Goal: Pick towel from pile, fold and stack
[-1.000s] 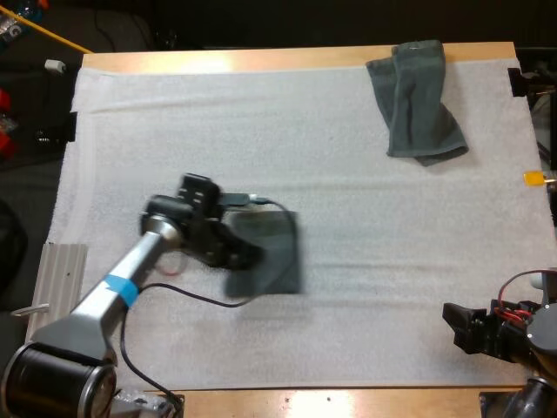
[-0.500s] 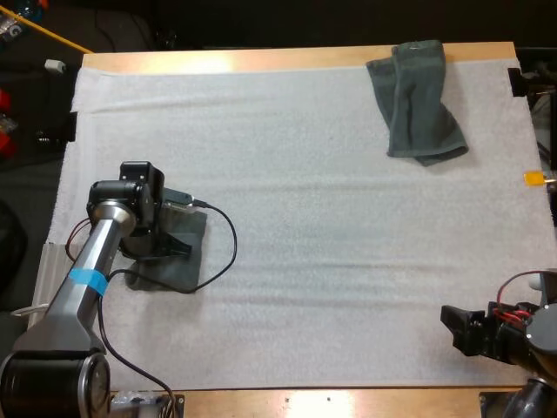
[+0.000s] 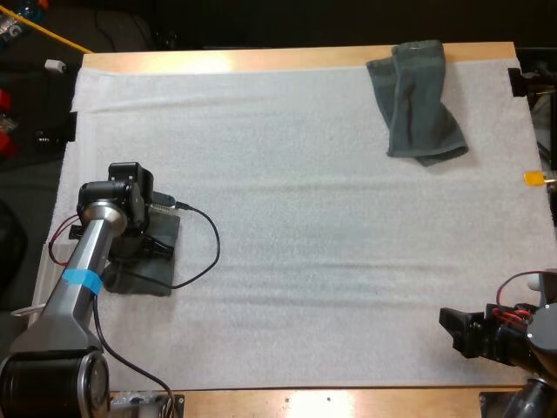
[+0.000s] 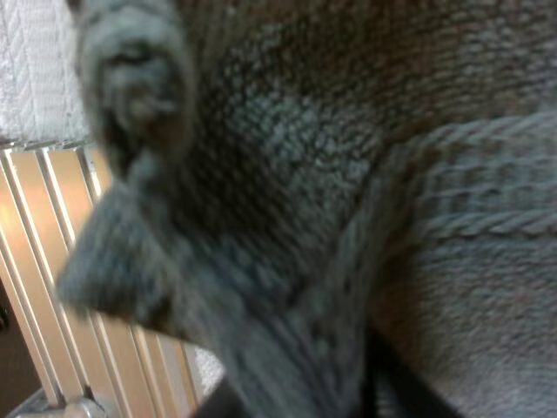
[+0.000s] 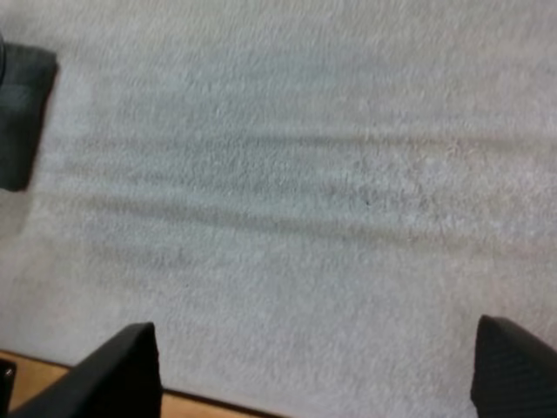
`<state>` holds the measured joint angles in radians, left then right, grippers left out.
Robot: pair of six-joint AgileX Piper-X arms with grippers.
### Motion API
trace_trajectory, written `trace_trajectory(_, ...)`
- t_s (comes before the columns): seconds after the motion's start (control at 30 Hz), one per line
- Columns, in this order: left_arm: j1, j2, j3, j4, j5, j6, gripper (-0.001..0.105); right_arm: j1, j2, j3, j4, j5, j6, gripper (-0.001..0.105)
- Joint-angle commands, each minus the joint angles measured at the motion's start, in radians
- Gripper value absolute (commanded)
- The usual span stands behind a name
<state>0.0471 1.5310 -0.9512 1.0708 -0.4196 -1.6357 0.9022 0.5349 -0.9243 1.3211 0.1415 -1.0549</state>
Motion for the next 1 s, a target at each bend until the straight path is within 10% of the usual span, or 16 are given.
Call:
trace_trajectory(0.0, -0.001, -0.008, -0.007, -0.008, -0.017, -0.013, 0.061, 0.001, -0.005, -0.007, -0.001, -0.011, 0.005, 0.071)
trace_trajectory(0.07, -0.001, -0.008, -0.007, -0.010, -0.018, -0.013, 0.076, 0.001, -0.005, -0.007, -0.001, -0.021, 0.005, 0.071)
trace_trajectory(0.33, -0.001, -0.029, -0.009, 0.010, -0.025, -0.017, 0.065, 0.001, -0.005, -0.007, -0.001, -0.028, 0.005, 0.071)
trace_trajectory(0.53, -0.001, -0.084, -0.009, 0.029, 0.233, -0.035, 0.065, 0.001, -0.005, -0.007, -0.001, -0.028, 0.005, 0.071)
trace_trajectory(0.97, 0.132, -0.081, 0.108, -0.078, 0.465, -0.049, 0.065, 0.001, -0.005, -0.007, -0.001, -0.026, 0.005, 0.071)
